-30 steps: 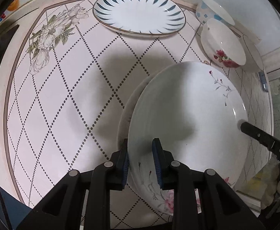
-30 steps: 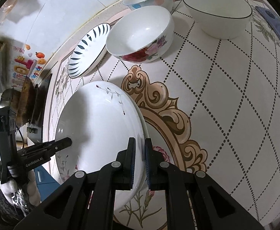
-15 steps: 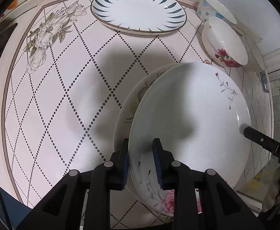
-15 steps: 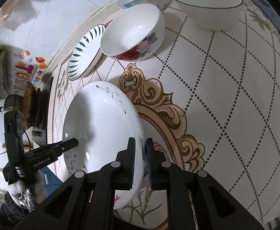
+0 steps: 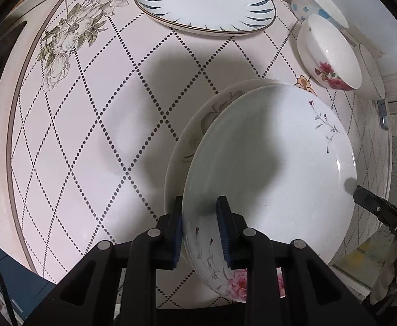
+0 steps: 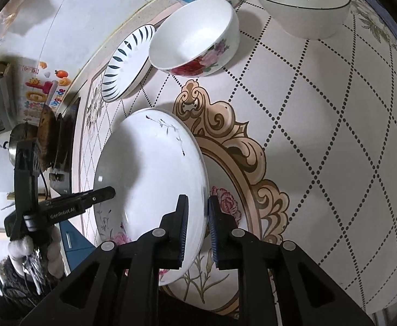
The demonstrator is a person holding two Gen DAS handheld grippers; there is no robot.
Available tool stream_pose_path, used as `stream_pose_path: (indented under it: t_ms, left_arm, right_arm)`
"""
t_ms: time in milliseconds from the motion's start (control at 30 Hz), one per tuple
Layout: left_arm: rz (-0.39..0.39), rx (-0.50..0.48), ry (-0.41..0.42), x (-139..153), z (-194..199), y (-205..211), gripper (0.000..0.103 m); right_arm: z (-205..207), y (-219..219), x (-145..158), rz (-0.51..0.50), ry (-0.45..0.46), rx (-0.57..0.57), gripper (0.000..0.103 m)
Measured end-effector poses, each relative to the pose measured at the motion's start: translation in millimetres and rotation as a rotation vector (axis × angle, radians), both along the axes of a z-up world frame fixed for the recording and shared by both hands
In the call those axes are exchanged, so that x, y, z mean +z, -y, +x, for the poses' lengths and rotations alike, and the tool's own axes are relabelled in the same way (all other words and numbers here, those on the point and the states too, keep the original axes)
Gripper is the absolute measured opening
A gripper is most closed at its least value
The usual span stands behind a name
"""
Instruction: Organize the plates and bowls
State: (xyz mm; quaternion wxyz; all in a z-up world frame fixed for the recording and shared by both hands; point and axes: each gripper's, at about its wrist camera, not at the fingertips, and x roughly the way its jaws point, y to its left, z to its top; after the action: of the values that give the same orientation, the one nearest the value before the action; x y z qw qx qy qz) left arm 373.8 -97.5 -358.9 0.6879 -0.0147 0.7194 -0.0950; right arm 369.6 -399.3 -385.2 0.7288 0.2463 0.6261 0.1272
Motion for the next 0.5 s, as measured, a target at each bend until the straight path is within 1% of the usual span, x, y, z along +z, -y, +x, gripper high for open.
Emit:
stream_pose_path:
  t_ms: [133,233,267,367,500]
  left_arm:
    - [0.011,0.005,-0.024,3,4,-2,0.021]
    - [0.02,-0.013,-0.03,6,5,-4,0.021]
    - [0.024,-0.019,-0.033,7,7,-5,0.021]
    - [0.075,-0.061,-0.028,13,12,-10,0.022]
    - [0.029,-0.097,-0.019,28,25,-17,0.022]
  right_arm:
    - [-1,2,3,0.008,-0.009,0.012,0.019]
    - [0,4,8,0.005,-0.017,0.021,0.026]
    - [0,4,10,0.006,-0.018,0.024,0.027]
    - [4,2,21,0.014,-0.013,0.029,0.027]
    - [18,-8,41,0.03,0.0,0.017,0.027]
